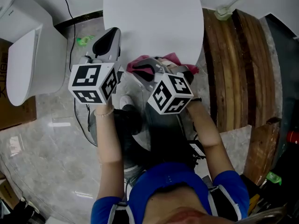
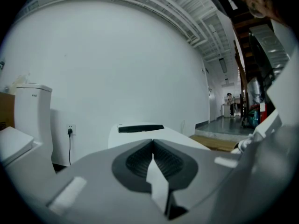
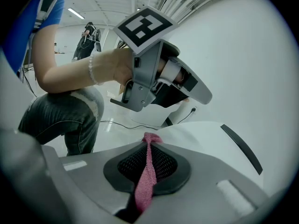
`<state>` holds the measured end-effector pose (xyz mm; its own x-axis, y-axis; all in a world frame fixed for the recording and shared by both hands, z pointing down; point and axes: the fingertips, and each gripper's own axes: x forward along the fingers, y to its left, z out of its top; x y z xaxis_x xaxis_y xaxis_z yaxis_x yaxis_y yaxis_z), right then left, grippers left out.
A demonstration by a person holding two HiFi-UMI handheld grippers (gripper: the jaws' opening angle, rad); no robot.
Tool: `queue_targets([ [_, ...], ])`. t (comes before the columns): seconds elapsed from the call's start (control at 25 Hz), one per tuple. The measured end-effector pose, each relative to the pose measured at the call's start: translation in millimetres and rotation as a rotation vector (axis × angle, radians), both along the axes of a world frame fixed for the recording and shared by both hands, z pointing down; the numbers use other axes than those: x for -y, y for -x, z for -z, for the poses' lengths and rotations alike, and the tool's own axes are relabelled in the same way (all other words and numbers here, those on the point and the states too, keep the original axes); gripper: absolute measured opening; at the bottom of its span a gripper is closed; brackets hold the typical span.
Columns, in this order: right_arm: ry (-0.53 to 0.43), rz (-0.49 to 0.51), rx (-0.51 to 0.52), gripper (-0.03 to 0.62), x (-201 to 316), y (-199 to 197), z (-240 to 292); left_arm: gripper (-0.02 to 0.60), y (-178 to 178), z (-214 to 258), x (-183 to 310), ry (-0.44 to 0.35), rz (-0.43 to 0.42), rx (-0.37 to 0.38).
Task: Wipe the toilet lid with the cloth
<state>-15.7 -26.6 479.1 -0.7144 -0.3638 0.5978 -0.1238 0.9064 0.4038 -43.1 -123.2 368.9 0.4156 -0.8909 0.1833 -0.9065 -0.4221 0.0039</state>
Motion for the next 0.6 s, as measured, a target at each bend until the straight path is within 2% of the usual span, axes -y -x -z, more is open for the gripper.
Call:
queue_targets([
  [0.6, 0.006, 0.011, -0.001, 0.017, 40.7, 8.7, 5.9, 0.002, 10.8, -2.4, -2.3, 0.006, -0.002, 0.002],
])
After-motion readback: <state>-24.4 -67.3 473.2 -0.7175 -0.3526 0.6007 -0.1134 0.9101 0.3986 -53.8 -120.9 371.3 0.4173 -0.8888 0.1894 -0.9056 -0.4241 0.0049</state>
